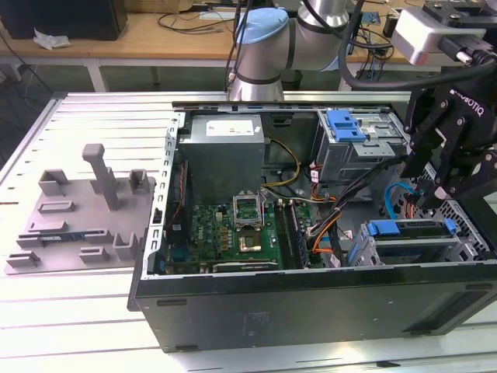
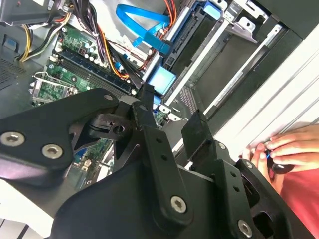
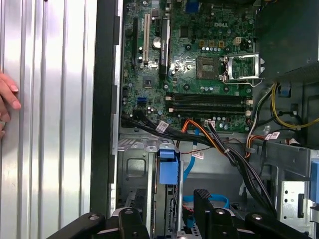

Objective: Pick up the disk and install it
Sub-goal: 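Insert the first disk wire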

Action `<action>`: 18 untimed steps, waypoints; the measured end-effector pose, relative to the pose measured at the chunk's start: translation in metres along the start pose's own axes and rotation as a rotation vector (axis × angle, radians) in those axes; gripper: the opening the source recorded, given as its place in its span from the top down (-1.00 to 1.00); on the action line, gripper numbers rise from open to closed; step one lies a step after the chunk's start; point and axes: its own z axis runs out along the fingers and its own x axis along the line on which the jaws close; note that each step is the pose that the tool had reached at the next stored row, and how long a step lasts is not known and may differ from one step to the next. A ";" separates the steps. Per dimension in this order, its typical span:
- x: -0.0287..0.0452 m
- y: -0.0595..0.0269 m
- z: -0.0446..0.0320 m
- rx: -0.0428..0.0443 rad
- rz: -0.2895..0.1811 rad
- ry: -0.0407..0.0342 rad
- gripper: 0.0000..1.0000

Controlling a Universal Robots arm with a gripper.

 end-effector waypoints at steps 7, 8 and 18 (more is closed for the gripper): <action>-0.0041 -0.0033 0.0002 0.0005 0.071 -0.0006 -0.01; -0.0045 -0.0046 0.0004 0.0005 0.077 -0.0006 -0.01; -0.0201 -0.0227 0.0013 0.0005 0.098 0.0606 -0.01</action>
